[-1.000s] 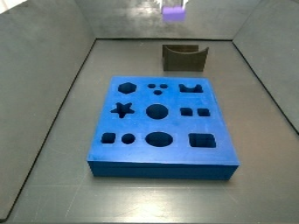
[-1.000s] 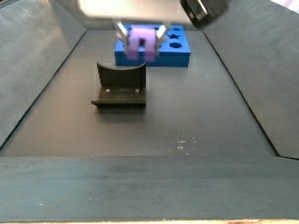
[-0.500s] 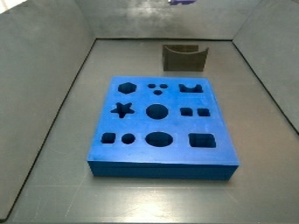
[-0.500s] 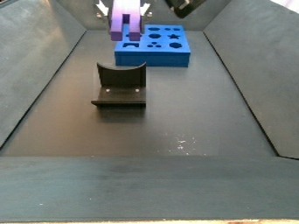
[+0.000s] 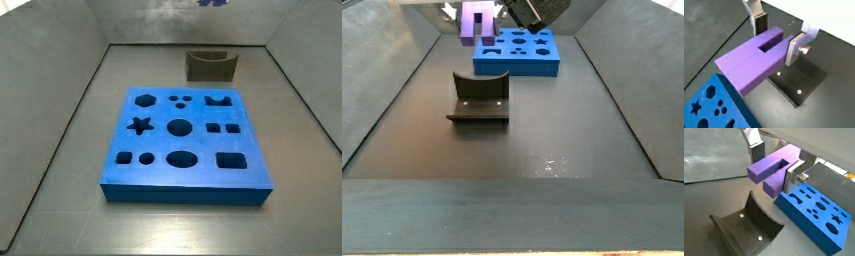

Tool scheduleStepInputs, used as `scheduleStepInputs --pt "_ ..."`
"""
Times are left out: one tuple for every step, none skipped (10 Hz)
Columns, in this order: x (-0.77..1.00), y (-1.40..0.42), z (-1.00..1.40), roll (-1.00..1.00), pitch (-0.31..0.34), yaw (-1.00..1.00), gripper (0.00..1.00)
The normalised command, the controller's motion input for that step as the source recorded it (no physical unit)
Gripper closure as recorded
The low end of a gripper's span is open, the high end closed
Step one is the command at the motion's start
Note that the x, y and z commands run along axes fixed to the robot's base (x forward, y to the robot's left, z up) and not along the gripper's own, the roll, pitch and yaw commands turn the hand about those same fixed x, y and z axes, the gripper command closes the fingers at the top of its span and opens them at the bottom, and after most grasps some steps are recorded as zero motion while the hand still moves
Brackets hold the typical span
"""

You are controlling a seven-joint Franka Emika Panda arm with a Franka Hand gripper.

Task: Pick up the double-square object. Move up. Place the double-square object on the fixture. Regrasp the double-square object. Move to above the board. Insert the double-square object.
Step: Place the double-square object on the fixture.

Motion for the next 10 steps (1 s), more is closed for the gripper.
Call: scheduleStepInputs --pt "0.12 0.08 -1.00 -1.00 -0.057 -0.18 1.00" --pt "0.13 0.09 -1.00 -1.00 -0.046 -0.17 1.00" --pt "0.15 0.09 -1.00 -1.00 -0.021 -0.15 1.00" --pt "0.16 0.10 -1.00 -1.00 -0.012 -0.15 1.00" --pt "0.17 0.11 -1.00 -0.96 -0.009 -0.14 1.00" --pt "0.18 0.12 -1.00 -0.75 -0.001 -0.11 1.00" --pt "0.19 0.13 -1.00 -0.60 0.006 -0.09 1.00" --pt "0.20 0.13 -1.00 -0.48 0.015 -0.08 1.00" --pt "0.17 0.11 -0.81 -0.29 0.034 -0.07 1.00" --pt "0.14 0.08 -0.61 -0.21 0.039 -0.07 1.00"
